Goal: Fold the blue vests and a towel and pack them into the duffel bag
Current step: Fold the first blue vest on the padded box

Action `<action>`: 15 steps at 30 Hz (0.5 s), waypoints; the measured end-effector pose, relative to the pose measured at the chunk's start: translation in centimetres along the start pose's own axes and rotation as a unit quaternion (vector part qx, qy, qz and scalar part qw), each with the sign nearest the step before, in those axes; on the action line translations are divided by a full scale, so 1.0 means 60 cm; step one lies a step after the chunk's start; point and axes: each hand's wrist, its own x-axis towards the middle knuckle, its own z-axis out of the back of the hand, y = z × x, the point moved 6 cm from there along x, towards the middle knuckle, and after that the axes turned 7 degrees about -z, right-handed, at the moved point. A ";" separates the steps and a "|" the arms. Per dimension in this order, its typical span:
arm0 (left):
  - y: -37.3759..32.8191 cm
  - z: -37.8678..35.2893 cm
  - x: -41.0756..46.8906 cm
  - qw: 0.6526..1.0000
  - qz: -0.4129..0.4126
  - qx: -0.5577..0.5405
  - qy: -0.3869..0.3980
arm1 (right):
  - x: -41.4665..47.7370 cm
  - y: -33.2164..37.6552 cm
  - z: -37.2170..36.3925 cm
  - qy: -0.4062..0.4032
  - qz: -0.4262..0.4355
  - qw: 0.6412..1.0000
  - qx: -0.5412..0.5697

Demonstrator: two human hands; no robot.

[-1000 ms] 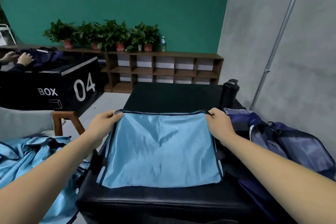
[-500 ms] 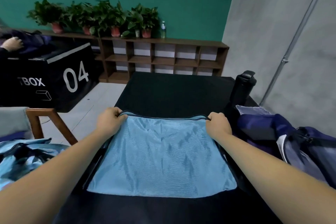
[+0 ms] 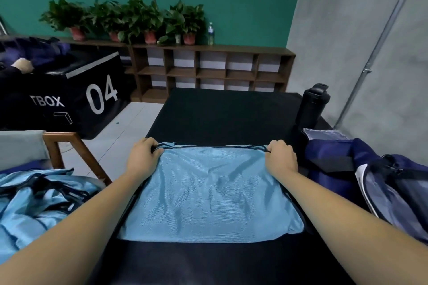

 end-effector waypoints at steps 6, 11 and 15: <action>-0.005 0.032 -0.066 1.000 0.014 -0.020 -0.002 | -0.045 -0.015 0.019 0.014 -0.006 1.000 -0.017; -0.013 0.059 -0.112 0.997 0.029 -0.074 0.021 | -0.088 -0.026 0.043 0.050 -0.015 0.999 -0.003; -0.030 0.089 -0.124 0.994 0.026 -0.082 0.060 | -0.107 -0.039 0.061 0.107 -0.043 0.991 0.069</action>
